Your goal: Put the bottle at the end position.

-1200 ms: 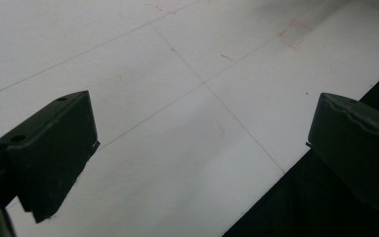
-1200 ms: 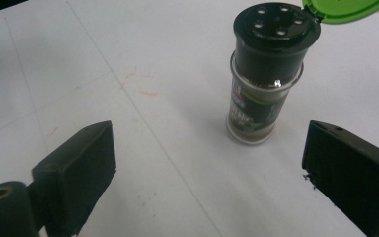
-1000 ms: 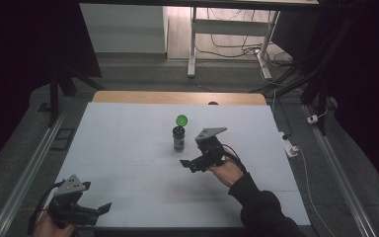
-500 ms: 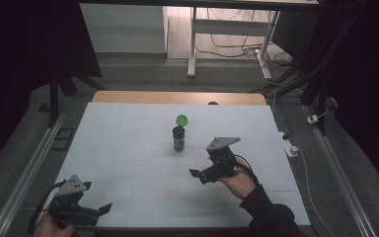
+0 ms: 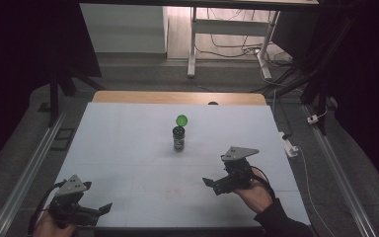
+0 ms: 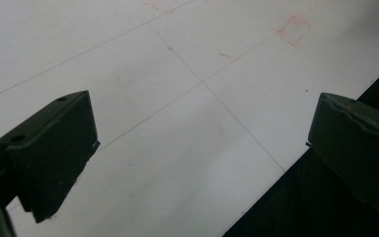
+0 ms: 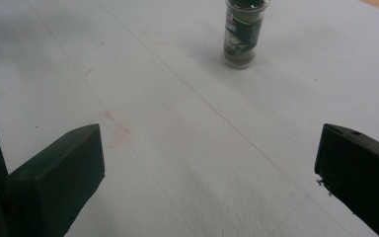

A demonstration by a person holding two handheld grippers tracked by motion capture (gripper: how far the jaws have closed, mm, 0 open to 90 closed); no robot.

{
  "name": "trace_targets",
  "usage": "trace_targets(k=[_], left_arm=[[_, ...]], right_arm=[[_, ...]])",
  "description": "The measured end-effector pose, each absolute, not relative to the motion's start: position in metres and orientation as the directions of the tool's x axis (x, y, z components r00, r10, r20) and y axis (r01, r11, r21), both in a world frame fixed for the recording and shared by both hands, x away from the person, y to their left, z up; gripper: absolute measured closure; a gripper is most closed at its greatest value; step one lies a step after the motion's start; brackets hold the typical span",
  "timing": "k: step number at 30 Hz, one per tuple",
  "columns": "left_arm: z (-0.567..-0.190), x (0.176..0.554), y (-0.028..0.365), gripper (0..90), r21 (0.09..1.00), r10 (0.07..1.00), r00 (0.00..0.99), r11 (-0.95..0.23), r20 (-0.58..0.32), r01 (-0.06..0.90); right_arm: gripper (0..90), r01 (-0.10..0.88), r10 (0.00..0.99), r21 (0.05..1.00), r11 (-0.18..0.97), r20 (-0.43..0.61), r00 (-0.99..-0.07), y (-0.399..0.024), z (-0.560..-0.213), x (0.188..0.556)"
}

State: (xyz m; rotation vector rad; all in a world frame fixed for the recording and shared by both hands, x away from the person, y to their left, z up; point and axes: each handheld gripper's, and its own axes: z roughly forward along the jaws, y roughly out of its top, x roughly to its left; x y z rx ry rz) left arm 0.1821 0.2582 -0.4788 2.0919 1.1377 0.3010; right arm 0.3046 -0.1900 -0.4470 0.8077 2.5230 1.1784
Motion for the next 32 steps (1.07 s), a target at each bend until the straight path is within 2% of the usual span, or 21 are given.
trace_targets(k=[23, 32], left_arm=[[-0.479, 0.181, 0.259, 0.0, 0.692, 0.806, 0.577, -0.341, -0.134, 0.636], [-0.479, 0.182, 0.259, 0.0, 0.688, 0.807, 0.576, -0.344, -0.132, 0.639]], right_arm=[[0.0, 0.507, 0.749, 0.755, 0.415, 0.032, -0.661, -0.277, -0.454, 0.258], [0.0, 0.558, 0.768, 0.726, 0.401, 0.065, -0.637, -0.287, -0.460, 0.252]])
